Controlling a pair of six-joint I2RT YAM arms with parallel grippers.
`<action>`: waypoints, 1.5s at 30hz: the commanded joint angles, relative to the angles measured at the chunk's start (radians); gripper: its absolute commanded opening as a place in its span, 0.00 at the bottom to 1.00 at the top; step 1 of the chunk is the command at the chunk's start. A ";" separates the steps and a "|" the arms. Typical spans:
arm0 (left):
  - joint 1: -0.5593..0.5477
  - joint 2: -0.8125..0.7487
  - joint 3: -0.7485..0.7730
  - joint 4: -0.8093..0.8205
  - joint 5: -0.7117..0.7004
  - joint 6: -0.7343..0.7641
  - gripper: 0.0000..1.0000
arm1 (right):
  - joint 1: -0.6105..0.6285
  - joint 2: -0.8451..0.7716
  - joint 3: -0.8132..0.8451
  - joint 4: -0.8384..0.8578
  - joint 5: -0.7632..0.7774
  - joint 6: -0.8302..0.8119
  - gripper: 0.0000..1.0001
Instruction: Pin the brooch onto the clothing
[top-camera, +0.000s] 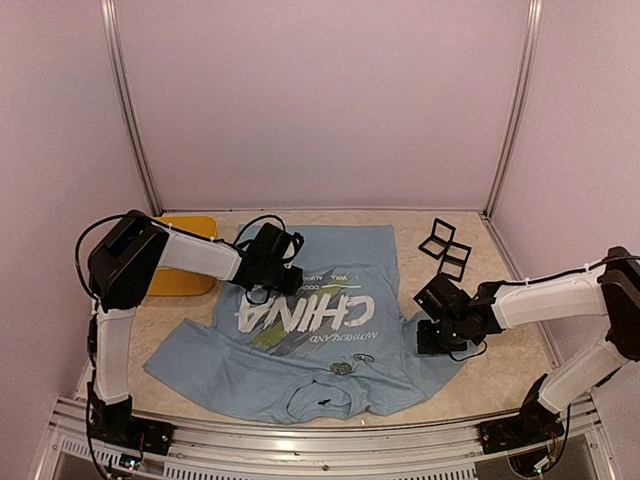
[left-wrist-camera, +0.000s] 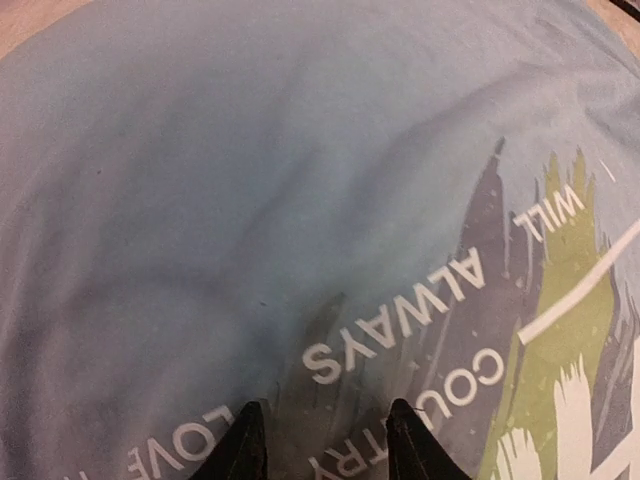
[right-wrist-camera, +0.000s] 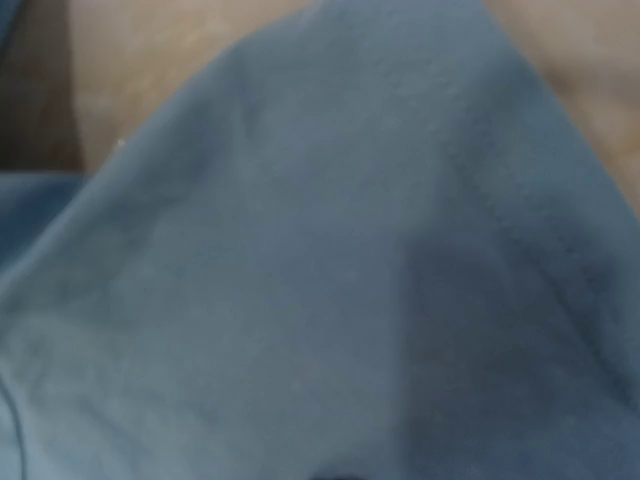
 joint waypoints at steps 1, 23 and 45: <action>0.104 0.126 0.122 -0.124 -0.037 -0.115 0.39 | 0.003 0.067 -0.009 -0.192 -0.041 0.156 0.00; 0.106 -0.196 0.018 -0.067 -0.036 -0.134 0.57 | -0.068 0.251 0.493 -0.115 0.133 -0.293 0.00; 0.020 -0.605 -0.663 -0.136 -0.036 -0.364 0.58 | -0.479 1.034 1.370 -0.215 -0.163 -0.564 0.00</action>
